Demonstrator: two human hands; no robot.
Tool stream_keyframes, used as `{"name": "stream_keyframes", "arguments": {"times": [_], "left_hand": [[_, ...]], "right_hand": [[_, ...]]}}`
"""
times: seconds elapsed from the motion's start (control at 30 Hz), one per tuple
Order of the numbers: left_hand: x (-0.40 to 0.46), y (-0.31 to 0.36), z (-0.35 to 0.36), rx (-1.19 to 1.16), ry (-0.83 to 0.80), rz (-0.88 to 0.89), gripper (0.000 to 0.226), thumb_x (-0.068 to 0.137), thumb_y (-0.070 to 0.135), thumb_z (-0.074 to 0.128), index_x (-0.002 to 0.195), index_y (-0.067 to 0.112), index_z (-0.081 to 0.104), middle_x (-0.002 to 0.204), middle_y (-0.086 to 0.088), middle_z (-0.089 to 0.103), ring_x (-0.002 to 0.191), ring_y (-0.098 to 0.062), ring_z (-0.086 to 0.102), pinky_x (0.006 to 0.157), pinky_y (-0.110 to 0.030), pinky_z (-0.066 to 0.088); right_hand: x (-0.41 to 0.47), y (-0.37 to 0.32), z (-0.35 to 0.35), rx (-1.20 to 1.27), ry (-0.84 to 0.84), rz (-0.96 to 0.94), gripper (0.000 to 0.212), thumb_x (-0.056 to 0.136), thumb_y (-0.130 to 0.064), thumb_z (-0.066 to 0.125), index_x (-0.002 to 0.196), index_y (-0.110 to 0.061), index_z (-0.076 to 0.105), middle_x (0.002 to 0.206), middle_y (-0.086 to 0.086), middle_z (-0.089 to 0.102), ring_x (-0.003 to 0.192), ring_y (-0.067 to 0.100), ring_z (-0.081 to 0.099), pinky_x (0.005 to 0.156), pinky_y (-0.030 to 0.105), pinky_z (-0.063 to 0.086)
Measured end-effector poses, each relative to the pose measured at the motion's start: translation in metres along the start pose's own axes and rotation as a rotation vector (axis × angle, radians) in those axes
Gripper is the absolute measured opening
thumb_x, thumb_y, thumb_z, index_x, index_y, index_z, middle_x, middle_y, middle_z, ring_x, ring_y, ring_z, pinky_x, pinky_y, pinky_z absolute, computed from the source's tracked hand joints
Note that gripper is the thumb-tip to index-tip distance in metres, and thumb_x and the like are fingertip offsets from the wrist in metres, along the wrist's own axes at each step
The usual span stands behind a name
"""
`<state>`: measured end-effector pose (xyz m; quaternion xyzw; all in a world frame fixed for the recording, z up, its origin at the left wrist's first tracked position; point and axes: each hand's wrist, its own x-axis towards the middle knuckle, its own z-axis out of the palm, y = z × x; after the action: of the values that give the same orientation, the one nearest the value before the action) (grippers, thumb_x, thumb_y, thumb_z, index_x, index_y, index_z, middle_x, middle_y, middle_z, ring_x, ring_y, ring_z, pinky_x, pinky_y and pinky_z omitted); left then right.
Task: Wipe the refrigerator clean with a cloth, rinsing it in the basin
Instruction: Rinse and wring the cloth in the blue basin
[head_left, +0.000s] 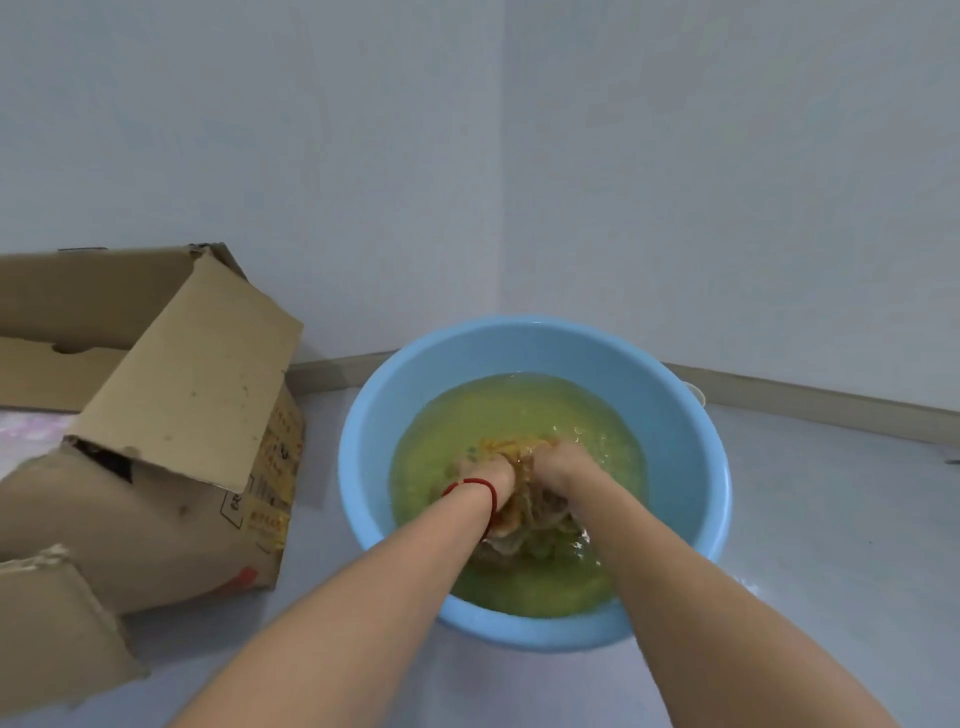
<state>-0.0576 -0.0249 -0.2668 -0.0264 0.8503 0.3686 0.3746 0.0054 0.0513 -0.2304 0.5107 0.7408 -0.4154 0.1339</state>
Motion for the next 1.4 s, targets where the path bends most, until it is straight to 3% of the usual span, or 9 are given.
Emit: {"name": "stream_keyframes", "arguments": {"times": [0.13,0.3,0.47,0.53,0.73,0.97,1.07,1.2,1.4], "left_hand": [[-0.012,0.009,0.005,-0.299,-0.163,0.066,0.021,0.107,0.032,0.041,0.110,0.017,0.056,0.090,-0.002,0.054,0.096,-0.021,0.057,0.094,-0.038,0.054],[-0.016,0.010,-0.016,-0.158,-0.142,0.060,0.022,0.105,0.021,0.048,0.103,0.004,0.063,0.068,-0.005,0.047,0.052,-0.016,0.040,0.058,-0.026,0.056],[-0.002,0.005,-0.038,-0.154,-0.109,-0.003,0.034,0.093,0.007,0.054,0.127,0.003,0.058,0.115,-0.022,0.065,0.081,-0.035,0.066,0.056,-0.034,0.058],[0.039,-0.006,-0.023,-0.218,-0.138,-0.046,0.052,0.090,0.028,0.059,0.138,0.007,0.057,0.129,-0.023,0.065,0.103,-0.041,0.070,0.085,-0.051,0.060],[0.011,0.005,-0.002,-0.354,-0.212,-0.021,0.040,0.109,0.037,0.036,0.079,0.014,0.050,0.073,-0.004,0.058,0.051,-0.011,0.056,0.053,-0.024,0.049],[-0.003,-0.003,-0.022,-0.031,-0.292,0.013,0.029,0.105,0.034,0.053,0.114,0.007,0.055,0.070,-0.006,0.047,0.041,-0.012,0.036,0.031,-0.014,0.025],[0.006,-0.009,-0.024,-0.034,-0.154,0.045,0.045,0.101,0.022,0.057,0.142,0.006,0.047,0.114,-0.016,0.060,0.083,-0.030,0.062,0.055,-0.031,0.057],[0.034,-0.003,-0.004,-0.132,-0.105,0.025,0.054,0.098,0.030,0.034,0.140,0.004,0.055,0.140,-0.020,0.059,0.125,-0.035,0.060,0.109,-0.047,0.047],[0.030,0.001,0.005,-0.433,-0.179,-0.060,0.055,0.103,0.050,0.026,0.092,0.009,0.060,0.066,-0.013,0.068,0.056,-0.024,0.068,0.057,-0.026,0.053]], "right_hand": [[-0.010,-0.011,0.007,0.553,-0.101,-0.002,0.048,0.102,-0.045,0.057,0.118,0.001,0.059,0.093,0.013,0.072,0.074,0.026,0.067,0.072,0.042,0.063],[0.000,-0.004,0.007,-0.262,0.211,-0.278,0.054,0.101,-0.061,0.051,0.114,-0.010,0.063,0.113,0.014,0.071,0.102,0.034,0.068,0.087,0.043,0.056],[0.010,0.014,-0.008,-0.704,0.396,-0.223,0.041,0.108,-0.039,0.032,0.143,-0.021,0.044,0.150,0.015,0.035,0.137,0.038,0.038,0.105,0.059,0.039],[0.004,0.011,0.003,-0.507,0.295,-0.140,0.046,0.107,-0.038,0.029,0.150,-0.024,0.036,0.160,0.014,0.023,0.144,0.044,0.026,0.113,0.067,0.031],[-0.003,-0.019,0.026,0.406,0.014,-0.096,0.069,0.091,-0.061,0.055,0.138,-0.011,0.055,0.111,0.014,0.071,0.083,0.028,0.071,0.081,0.043,0.062],[0.008,-0.001,0.004,-0.540,0.341,-0.408,0.052,0.106,-0.058,0.041,0.110,-0.013,0.067,0.113,0.014,0.070,0.097,0.036,0.066,0.081,0.041,0.049],[0.015,0.008,0.001,-0.748,0.494,-0.340,0.048,0.109,-0.052,0.028,0.134,-0.018,0.051,0.135,0.013,0.049,0.121,0.035,0.052,0.087,0.047,0.047],[0.008,0.001,0.025,-0.345,0.293,-0.084,0.047,0.105,-0.043,0.026,0.145,-0.024,0.041,0.156,0.015,0.026,0.140,0.043,0.031,0.109,0.065,0.035],[-0.005,-0.027,0.026,0.487,0.123,-0.078,0.051,0.088,-0.046,0.053,0.120,-0.008,0.064,0.113,0.012,0.069,0.096,0.034,0.068,0.088,0.046,0.061]]}}
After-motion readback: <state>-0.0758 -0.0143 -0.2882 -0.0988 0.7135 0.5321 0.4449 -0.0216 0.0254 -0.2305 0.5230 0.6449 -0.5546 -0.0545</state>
